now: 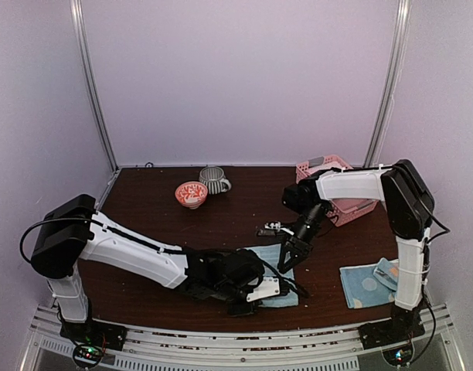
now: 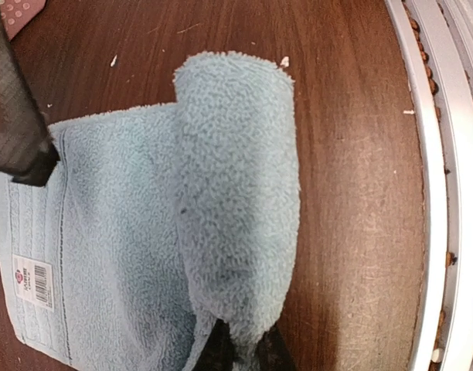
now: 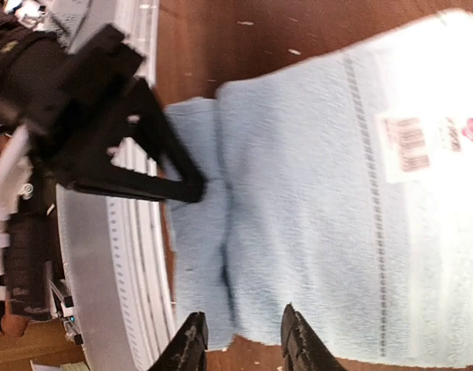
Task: Roll the towels
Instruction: Roll the towel at the center of the board.
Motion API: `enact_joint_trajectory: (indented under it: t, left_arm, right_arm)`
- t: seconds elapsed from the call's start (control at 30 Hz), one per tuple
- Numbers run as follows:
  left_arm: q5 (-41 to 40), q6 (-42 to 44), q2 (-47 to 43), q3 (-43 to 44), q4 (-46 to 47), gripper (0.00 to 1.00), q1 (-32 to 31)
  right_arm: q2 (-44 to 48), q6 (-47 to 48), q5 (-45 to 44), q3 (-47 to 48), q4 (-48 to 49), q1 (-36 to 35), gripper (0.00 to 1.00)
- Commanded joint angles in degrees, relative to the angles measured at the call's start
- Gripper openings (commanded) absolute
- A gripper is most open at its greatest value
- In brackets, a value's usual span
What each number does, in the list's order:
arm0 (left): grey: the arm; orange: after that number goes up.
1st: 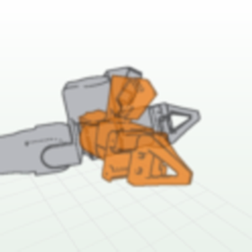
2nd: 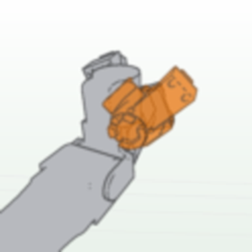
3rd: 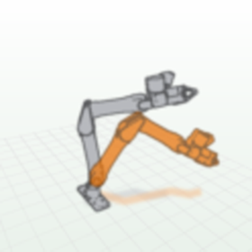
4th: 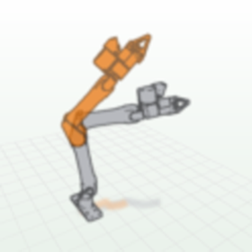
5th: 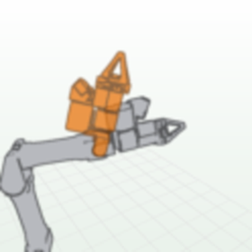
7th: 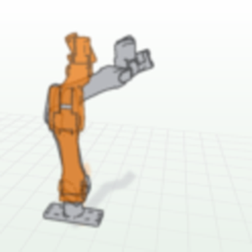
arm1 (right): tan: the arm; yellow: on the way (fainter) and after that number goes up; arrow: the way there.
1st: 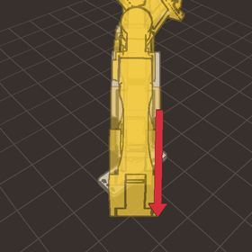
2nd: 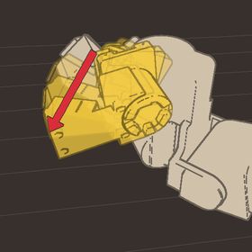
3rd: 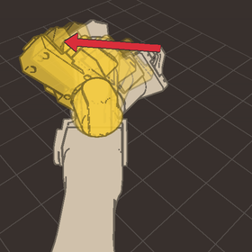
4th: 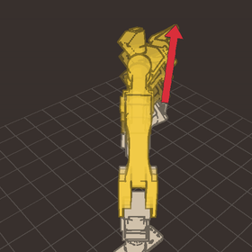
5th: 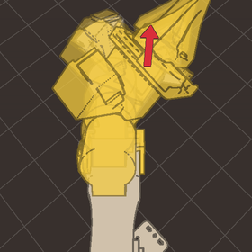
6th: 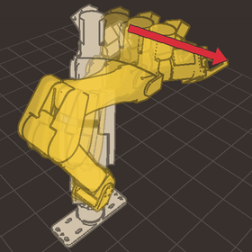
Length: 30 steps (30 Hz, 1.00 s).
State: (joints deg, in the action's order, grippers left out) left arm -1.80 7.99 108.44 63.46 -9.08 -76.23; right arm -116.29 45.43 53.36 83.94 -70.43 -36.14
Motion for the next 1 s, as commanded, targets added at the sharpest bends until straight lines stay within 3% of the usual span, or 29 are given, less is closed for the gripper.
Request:
enact_joint_trajectory:
  t: [0.0, 0.1, 0.4, 0.57, 0.67, 0.87, 0.97]
  left_arm:
    - [3.06, -3.51, -0.03, 1.66, -3.04, 0.02, -0.24]
    - [4.05, -4.82, -0.86, 2.12, -3.14, 0.02, -0.37]
    - [7.12, -8.15, 0.98, 0.88, -1.31, 0.01, -0.25]
    - [12.42, -13.12, 3.29, -0.47, 1.23, 0.0, 1.82]
    - [19.75, -16.1, 3.3, -1.27, 3.33, 0.0, 4.78]
    - [35.38, -23.53, 6.34, -2.08, 8.16, 0.01, 11.65]
    - [40.03, -24.96, 9.87, 0.46, 6.5, 0.0, 13.61]
  right_arm:
    - [-2.91, -14.03, -10.29, -2.51, 13.57, -0.93, 0.29]
    - [-4.52, -17.55, -15.19, -1.88, 17.67, -1.79, 0.23]
    - [-8.45, -17.15, -15.25, 4.9, 16.27, -1.97, 0.2]
    - [-3.2, -11.98, -7.95, 8.65, 7.56, 0.89, 0.33]
    - [2.5, -10.09, -4.05, 12.99, 2.95, 4.28, 0.39]
    - [16.86, -12.38, -4.2, 14.88, 6.36, 10.59, 0.46]
    - [23.13, -6.78, 4.56, 11.61, 4.14, 13.38, 0.52]
